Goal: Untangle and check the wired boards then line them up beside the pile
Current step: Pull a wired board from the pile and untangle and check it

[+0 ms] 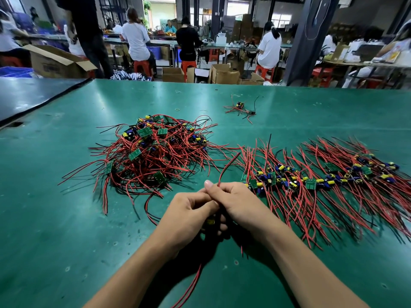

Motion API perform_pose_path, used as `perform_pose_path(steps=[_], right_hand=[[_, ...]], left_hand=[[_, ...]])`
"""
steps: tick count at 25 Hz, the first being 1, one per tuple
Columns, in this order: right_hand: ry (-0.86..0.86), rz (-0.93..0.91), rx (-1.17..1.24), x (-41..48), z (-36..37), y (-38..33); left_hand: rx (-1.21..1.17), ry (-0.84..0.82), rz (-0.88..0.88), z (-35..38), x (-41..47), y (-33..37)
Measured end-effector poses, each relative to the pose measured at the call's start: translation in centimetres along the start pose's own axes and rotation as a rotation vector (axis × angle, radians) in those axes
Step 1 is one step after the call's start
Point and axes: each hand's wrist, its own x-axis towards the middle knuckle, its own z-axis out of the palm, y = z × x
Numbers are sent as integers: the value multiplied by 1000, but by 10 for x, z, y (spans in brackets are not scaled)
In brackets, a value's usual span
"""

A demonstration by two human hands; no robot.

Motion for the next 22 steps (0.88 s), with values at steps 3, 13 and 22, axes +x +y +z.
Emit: perform_pose_path(steps=[3, 13, 22], right_hand=[[1, 10, -1, 2, -1, -5], [251, -21, 160, 15, -18, -8], [55, 138, 550, 9, -23, -14]], left_hand=[[-28, 11, -32, 0, 3, -1], [-138, -96, -93, 3, 3, 2], [-103, -124, -96, 2, 0, 3]])
